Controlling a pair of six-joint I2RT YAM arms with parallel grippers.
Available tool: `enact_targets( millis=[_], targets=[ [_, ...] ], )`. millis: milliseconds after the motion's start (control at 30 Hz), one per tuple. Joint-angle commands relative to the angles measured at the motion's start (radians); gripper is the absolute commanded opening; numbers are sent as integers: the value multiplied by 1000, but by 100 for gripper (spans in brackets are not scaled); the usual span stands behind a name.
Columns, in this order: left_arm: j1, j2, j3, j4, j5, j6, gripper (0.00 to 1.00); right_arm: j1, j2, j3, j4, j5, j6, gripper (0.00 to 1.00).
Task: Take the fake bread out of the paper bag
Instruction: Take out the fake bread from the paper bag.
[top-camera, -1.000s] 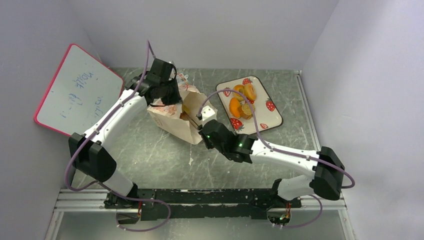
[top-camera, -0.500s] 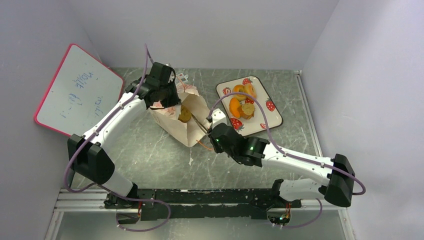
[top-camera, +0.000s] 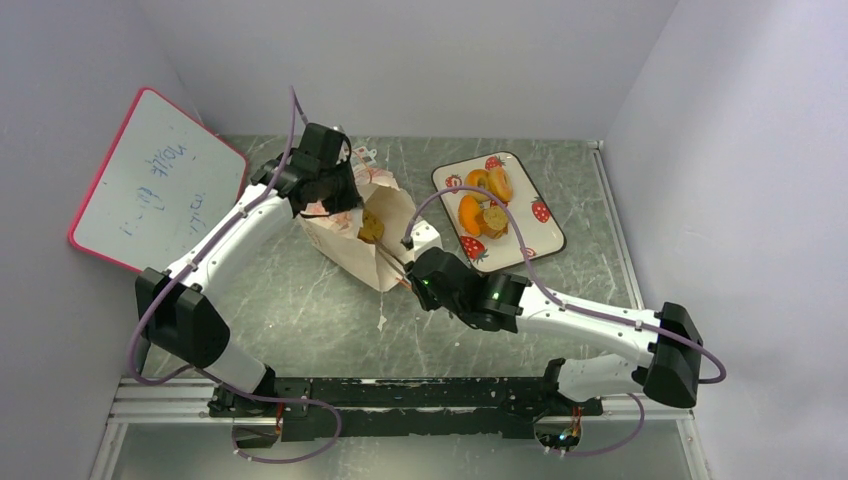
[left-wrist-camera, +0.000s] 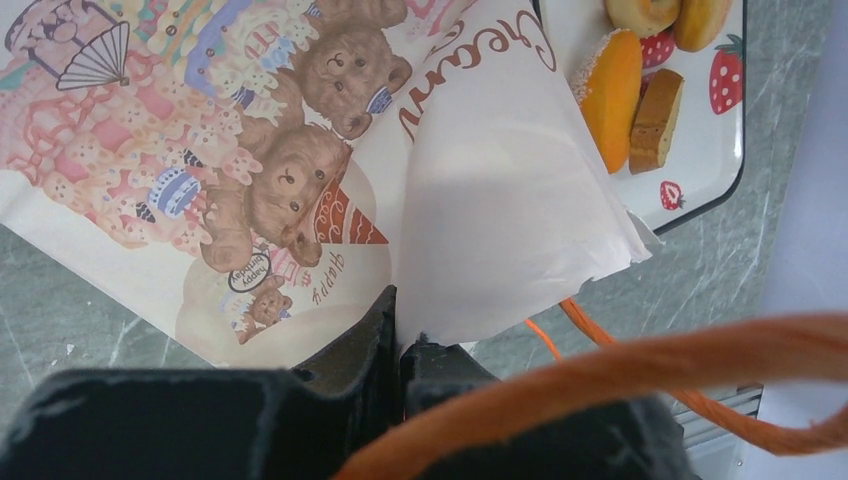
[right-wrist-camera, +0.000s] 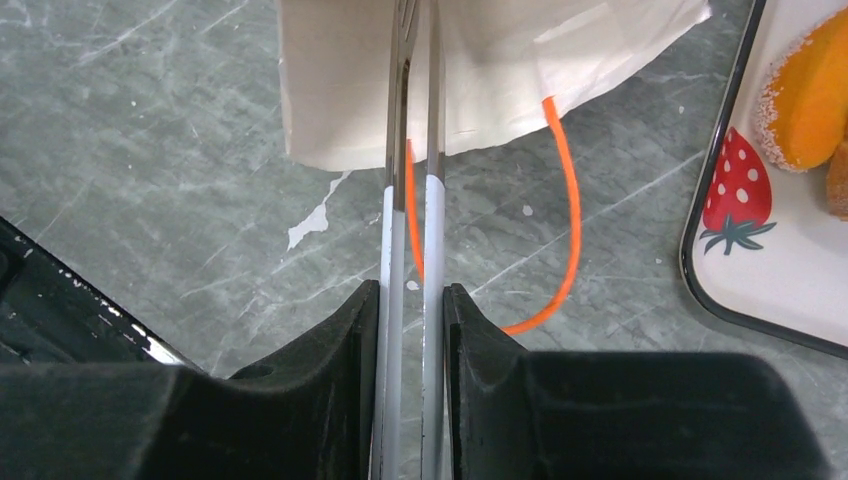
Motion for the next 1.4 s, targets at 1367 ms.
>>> enact_targets(
  millis=[1367],
  targets=[
    [9,12,65,-18,142,30,7,32,245,111,170,150,-152,41]
  ],
)
